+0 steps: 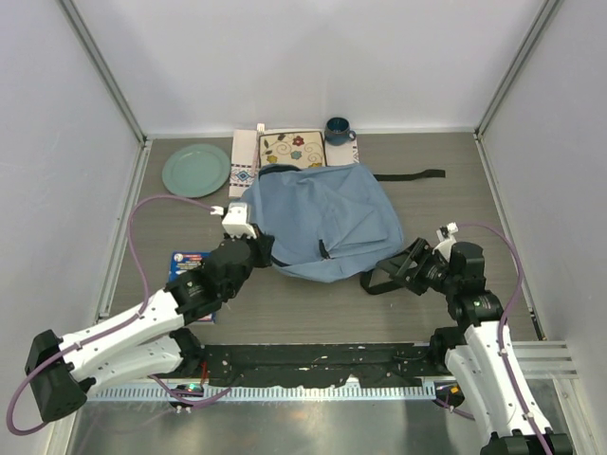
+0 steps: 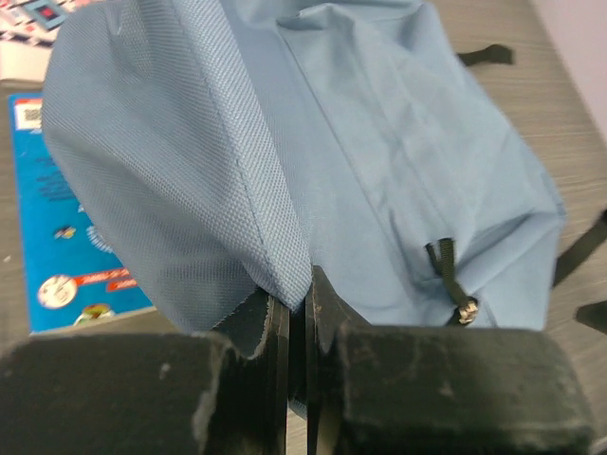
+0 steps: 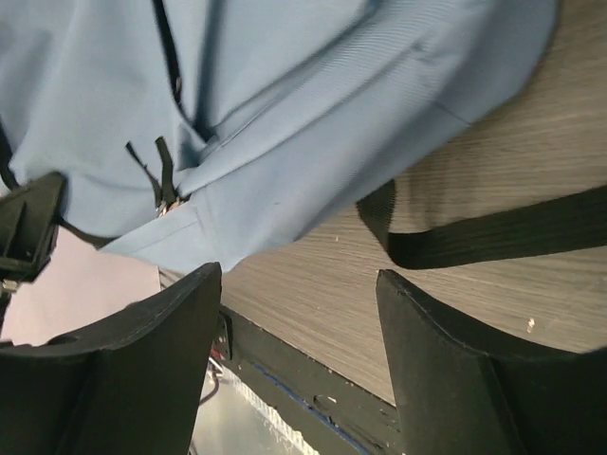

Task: Pack the student bag
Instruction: Place the student bag at the center of the board.

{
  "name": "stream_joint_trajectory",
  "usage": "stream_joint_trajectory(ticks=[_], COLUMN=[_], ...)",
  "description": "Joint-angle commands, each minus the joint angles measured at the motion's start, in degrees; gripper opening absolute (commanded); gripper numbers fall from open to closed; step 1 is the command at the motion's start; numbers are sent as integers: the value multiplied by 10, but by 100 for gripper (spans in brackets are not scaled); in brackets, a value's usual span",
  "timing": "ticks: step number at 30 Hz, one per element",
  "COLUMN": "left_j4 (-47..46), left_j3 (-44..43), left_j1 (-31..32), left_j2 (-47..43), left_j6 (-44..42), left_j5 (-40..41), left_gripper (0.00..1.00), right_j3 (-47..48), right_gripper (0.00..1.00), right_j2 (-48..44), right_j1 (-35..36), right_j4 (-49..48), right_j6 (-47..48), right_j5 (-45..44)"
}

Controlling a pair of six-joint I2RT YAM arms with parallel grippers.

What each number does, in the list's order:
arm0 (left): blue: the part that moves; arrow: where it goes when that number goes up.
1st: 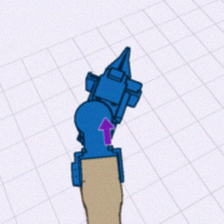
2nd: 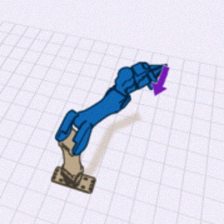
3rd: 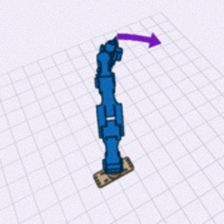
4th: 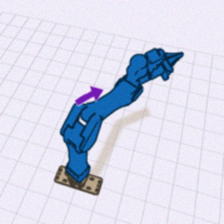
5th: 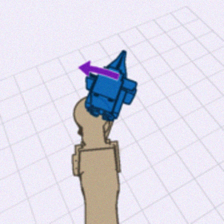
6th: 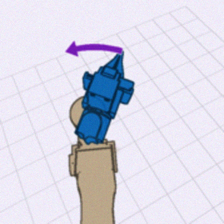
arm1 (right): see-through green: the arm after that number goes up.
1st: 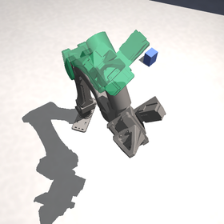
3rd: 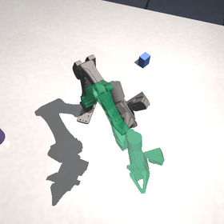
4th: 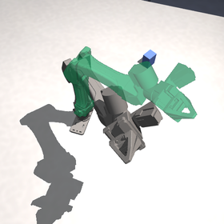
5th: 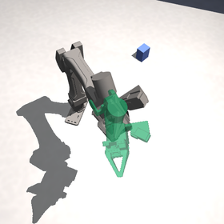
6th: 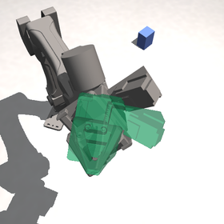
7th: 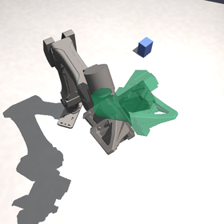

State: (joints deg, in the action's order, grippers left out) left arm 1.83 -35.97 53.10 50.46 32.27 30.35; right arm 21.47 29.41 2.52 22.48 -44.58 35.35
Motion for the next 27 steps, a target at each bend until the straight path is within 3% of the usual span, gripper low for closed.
stream_joint_trajectory(ticks=[1, 8, 12, 15, 19, 21, 24, 27], left_j4=[80, 132, 146, 147, 158, 168, 212, 295], left_j3=[6, 68, 111, 127, 130, 120, 99, 75], left_j1=[0, 0, -1, 0, -1, 0, -1, 0], left_j2=[-26, -69, -102, -118, -122, -127, -140, -161], left_j6=[37, 100, 125, 139, 155, 158, 175, 206], left_j5=[82, 67, 69, 65, 46, 44, 48, 56], left_gripper=[0, 0, 13, 16, 40, 58, 76, 81], right_j3=[33, -16, 17, 47, 80, 84, 81, 74], right_gripper=[73, 73, 73, 73, 73, 73, 73, 74], right_j2=[-20, -14, 43, 107, 161, 175, 191, 215], right_j1=[2, 3, 17, 48, 121, 167, 226, 271], right_j4=[47, -109, -92, -87, -89, -88, -86, -97], right_j6=[-30, -170, -140, -108, -89, -95, -122, -137], right_j5=[-62, -29, -78, -104, -155, -207, -284, -325])
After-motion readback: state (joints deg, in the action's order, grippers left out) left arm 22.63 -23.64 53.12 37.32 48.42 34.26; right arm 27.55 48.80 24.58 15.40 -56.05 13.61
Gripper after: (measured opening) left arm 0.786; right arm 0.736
